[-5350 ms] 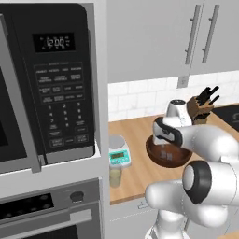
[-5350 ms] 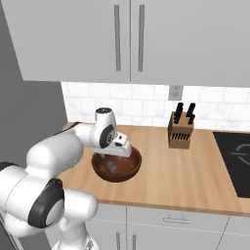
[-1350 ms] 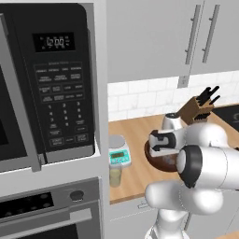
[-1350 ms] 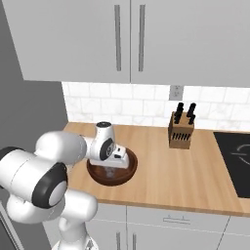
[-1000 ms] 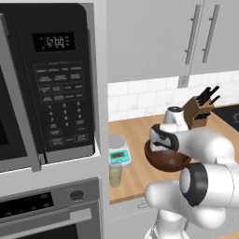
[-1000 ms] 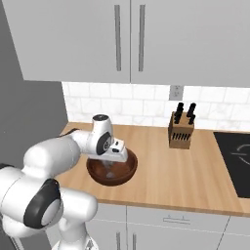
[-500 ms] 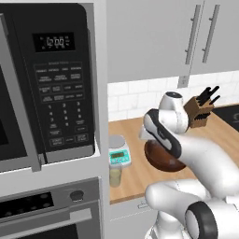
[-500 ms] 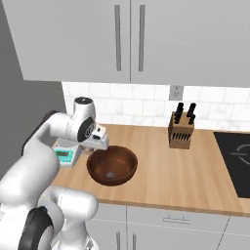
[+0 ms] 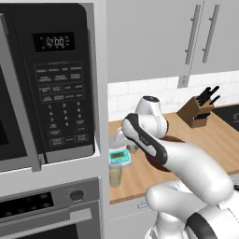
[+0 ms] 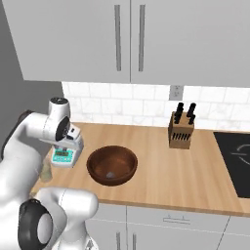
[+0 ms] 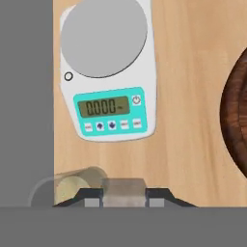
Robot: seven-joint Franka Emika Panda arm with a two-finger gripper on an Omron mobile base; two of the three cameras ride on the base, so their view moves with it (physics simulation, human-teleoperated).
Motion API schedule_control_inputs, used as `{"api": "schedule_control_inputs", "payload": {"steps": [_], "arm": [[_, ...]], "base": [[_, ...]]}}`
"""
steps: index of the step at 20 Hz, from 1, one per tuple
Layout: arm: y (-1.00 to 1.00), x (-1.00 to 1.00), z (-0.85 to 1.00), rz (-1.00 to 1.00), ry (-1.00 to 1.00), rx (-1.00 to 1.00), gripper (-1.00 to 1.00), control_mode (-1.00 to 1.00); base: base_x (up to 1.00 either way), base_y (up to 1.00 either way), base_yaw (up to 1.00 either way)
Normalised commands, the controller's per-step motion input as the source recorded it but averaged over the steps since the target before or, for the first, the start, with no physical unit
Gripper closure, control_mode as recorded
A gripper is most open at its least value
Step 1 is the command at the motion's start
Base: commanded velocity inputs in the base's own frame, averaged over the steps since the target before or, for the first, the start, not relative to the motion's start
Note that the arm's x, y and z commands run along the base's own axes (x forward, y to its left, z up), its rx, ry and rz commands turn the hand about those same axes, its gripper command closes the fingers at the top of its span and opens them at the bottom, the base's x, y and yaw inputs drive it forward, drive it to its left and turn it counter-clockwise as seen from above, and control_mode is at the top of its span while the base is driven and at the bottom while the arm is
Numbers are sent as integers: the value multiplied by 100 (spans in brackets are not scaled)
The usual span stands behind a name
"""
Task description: Grab a lemon wedge from the fridge and one ice cube from the ice bowl, and put them in the glass of lemonade.
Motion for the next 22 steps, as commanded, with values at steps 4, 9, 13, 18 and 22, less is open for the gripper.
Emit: {"api": "schedule_control_inputs", "payload": {"steps": [4, 9, 13, 18, 22], "arm": [[96, 0, 0, 0, 10, 0, 100, -100], [51, 0, -19, 9, 10, 0, 100, -100], [2, 0, -33, 5, 7, -4, 100, -100], [2, 0, -29, 1, 4, -1, 100, -100], [14, 0, -7, 0, 0, 0, 100, -100]], "base": [[0, 0, 0], [0, 0, 0], [0, 0, 0], [0, 0, 0], [0, 0, 0]]}}
